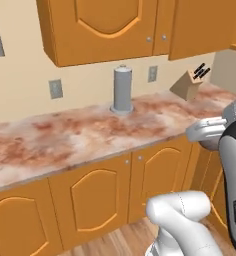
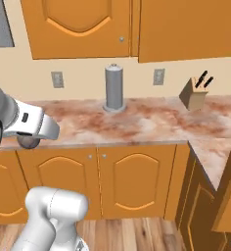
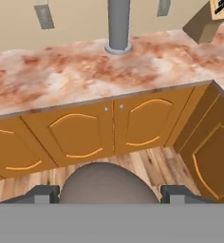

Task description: Pick the egg and butter from the fridge and place them by the bowl for mixing.

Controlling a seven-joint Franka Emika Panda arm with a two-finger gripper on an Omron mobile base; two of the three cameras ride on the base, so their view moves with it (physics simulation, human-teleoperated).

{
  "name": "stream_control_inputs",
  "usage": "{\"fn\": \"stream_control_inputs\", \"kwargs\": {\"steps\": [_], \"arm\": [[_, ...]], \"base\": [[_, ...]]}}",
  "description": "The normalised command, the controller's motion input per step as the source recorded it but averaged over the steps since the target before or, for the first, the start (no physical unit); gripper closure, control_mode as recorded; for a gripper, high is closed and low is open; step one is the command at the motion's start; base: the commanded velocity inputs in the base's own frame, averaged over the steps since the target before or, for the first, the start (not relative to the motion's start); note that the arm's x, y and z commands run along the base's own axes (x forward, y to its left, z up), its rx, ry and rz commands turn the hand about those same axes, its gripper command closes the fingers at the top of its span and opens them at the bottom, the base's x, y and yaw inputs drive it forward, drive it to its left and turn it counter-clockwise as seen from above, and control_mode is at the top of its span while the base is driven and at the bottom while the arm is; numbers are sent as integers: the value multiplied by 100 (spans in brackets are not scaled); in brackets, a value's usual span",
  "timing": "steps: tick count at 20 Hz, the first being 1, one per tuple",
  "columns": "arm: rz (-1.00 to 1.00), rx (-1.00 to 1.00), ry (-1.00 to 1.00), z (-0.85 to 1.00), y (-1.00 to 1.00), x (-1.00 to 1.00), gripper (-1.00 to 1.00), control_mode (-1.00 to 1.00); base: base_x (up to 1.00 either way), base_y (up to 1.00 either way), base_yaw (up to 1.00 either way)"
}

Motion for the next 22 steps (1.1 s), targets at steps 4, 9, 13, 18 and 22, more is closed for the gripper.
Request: {"fn": "stream_control_inputs", "kwargs": {"steps": [4, 9, 13, 18, 22], "arm": [[0, 0, 0, 0, 0, 0, 100, 100], [0, 0, 0, 0, 0, 0, 100, 100], [0, 0, 0, 0, 0, 0, 100, 100], [0, 0, 0, 0, 0, 0, 100, 100], [0, 0, 0, 0, 0, 0, 100, 100]], "base": [[46, 0, -61], [40, 0, -67], [44, 0, -67], [49, 0, -63], [55, 0, -51]]}}
